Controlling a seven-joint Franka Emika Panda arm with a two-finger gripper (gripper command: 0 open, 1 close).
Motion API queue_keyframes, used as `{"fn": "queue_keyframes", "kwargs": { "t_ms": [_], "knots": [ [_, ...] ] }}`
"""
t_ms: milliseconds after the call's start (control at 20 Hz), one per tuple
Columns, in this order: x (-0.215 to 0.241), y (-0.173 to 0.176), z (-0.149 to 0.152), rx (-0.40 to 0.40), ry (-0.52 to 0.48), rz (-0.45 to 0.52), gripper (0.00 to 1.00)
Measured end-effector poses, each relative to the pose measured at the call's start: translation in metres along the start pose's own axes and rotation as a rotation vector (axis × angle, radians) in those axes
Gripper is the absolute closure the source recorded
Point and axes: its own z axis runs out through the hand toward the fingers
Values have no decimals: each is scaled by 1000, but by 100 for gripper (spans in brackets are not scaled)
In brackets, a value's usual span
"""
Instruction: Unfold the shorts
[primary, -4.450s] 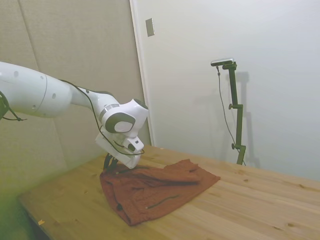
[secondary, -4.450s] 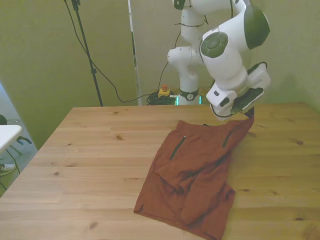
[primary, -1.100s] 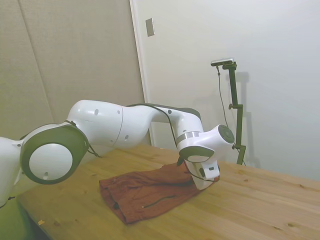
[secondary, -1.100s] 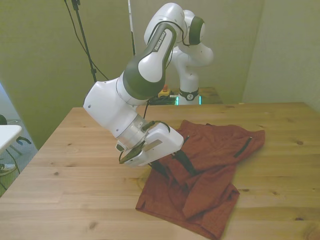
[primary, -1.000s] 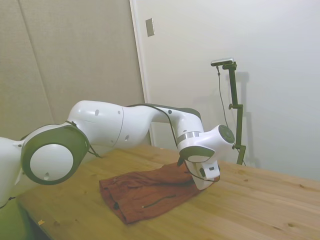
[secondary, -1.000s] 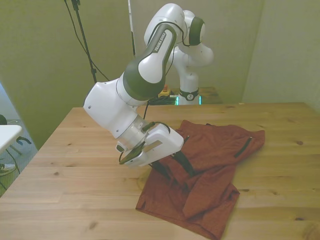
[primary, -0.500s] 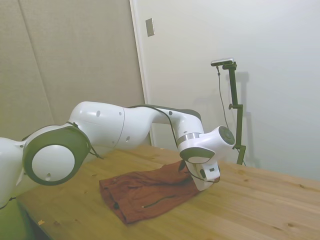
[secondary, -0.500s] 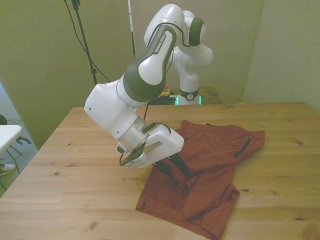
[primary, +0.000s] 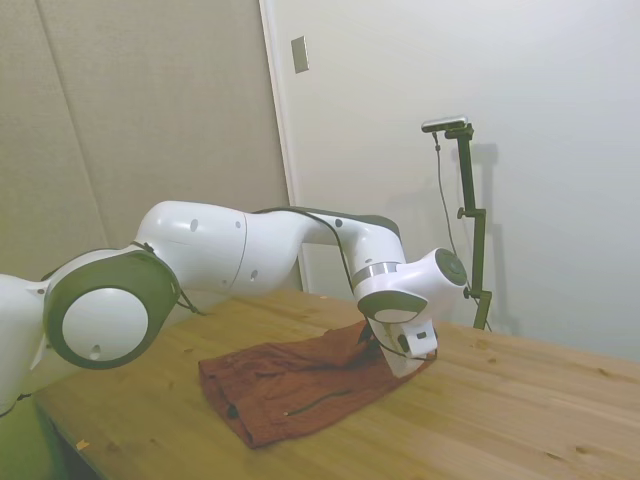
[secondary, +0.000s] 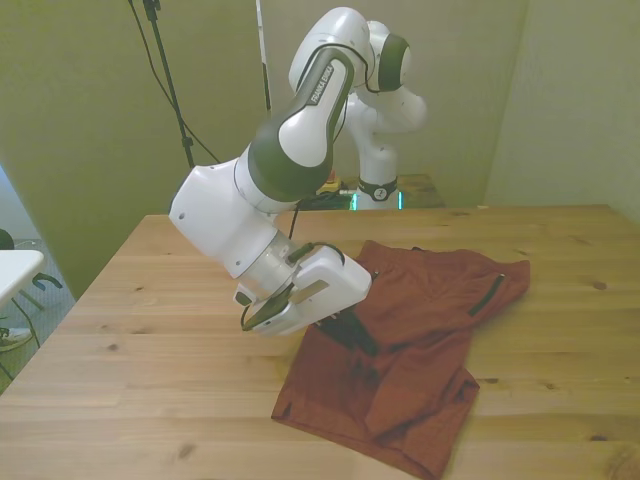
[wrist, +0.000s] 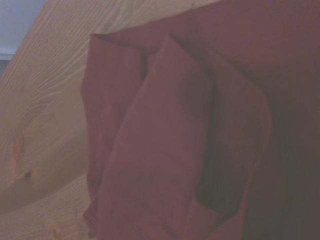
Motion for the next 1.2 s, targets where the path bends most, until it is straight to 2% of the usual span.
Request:
{"fn": "queue_keyframes", "kwargs": {
  "t_ms": [500, 1200],
  "knots": [
    [-87, -79, 51, -44, -12, -124, 100],
    [-155, -143, 142, -105, -28, -194, 100]
  ]
}}
